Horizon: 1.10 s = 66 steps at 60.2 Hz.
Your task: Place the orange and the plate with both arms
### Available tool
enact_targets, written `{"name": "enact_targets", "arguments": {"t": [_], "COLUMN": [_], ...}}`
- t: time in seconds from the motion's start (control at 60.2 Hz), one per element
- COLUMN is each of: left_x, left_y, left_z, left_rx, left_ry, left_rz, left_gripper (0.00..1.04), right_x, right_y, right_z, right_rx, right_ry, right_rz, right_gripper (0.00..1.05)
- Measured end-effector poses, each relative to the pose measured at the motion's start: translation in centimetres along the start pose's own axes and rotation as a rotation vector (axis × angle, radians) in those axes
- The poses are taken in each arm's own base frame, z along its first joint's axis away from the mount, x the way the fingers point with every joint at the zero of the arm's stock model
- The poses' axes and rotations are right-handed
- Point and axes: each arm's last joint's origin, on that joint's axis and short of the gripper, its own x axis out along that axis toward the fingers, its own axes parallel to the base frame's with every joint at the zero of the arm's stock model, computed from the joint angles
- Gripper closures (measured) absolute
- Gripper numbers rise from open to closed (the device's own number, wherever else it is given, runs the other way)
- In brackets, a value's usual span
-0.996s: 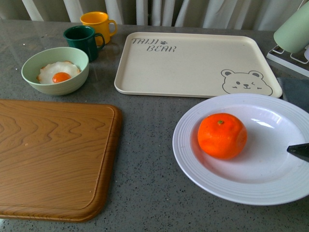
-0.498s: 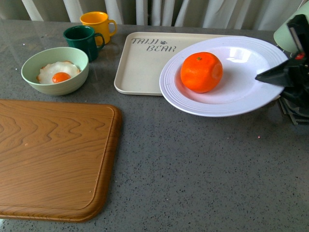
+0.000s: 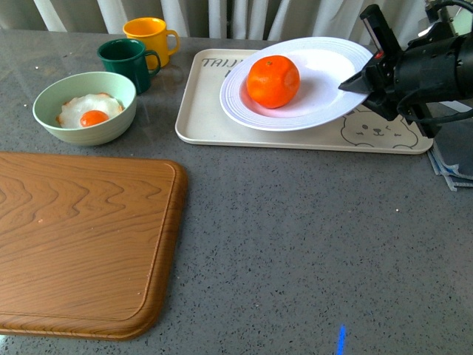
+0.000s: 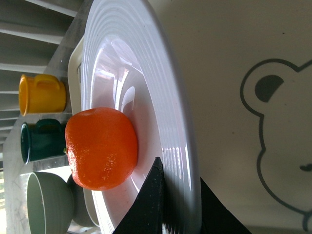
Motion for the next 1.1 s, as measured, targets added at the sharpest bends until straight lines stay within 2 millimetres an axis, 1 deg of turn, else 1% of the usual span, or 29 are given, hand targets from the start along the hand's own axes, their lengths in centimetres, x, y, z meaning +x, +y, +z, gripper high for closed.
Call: {"name": "enact_targets", "arguments": {"t": [0.149, 0.299, 0.531, 0.548, 0.598, 0.631, 0.73, 0.797, 0.847, 0.93, 0.979, 1.013, 1.096], "left_x": [0.0, 0.0, 0.0, 0.0, 0.0, 0.0, 0.0, 0.0, 0.0, 0.0, 0.0, 0.0, 0.0], "left_y": [0.0, 0.0, 0.0, 0.0, 0.0, 0.0, 0.0, 0.0, 0.0, 0.0, 0.0, 0.0, 0.0], "left_z": [0.0, 0.0, 0.0, 0.0, 0.0, 0.0, 0.0, 0.0, 0.0, 0.0, 0.0, 0.0, 0.0], "left_rx": [0.000, 0.000, 0.000, 0.000, 0.000, 0.000, 0.000, 0.000, 0.000, 0.000, 0.000, 0.000, 0.000], "left_ry": [0.000, 0.000, 0.000, 0.000, 0.000, 0.000, 0.000, 0.000, 0.000, 0.000, 0.000, 0.000, 0.000], "left_rz": [0.000, 0.000, 0.000, 0.000, 0.000, 0.000, 0.000, 0.000, 0.000, 0.000, 0.000, 0.000, 0.000], "left_gripper": [0.09, 0.09, 0.09, 0.09, 0.09, 0.09, 0.09, 0.09, 0.09, 0.09, 0.09, 0.09, 0.09], "right_x": [1.4, 2.1, 2.3, 2.3, 2.3, 2.2, 2.0, 1.8, 1.5, 0.8, 0.1, -0.2, -2.0], "right_y": [0.6, 1.2, 0.4, 0.3, 0.0, -0.2, -1.3, -1.8, -2.0, -2.1, -1.9, -1.8, -1.0], "right_z": [0.4, 0.4, -0.1, -0.1, -0.3, -0.4, -0.9, -1.0, -1.0, -0.8, -0.4, -0.3, 0.0], "right_rx": [-0.004, -0.013, -0.023, -0.027, -0.048, -0.057, -0.088, -0.108, -0.127, -0.149, -0.170, -0.186, -0.264], "right_ry": [-0.002, 0.003, 0.010, 0.011, 0.013, 0.013, 0.021, 0.021, 0.020, 0.011, -0.007, -0.015, -0.055], "right_rz": [0.010, 0.011, -0.004, -0.005, -0.015, -0.024, -0.061, -0.078, -0.086, -0.089, -0.084, -0.083, -0.070], "right_gripper": [1.01, 1.01, 1.00, 0.99, 0.90, 0.86, 0.71, 0.62, 0.53, 0.43, 0.34, 0.31, 0.17]}}
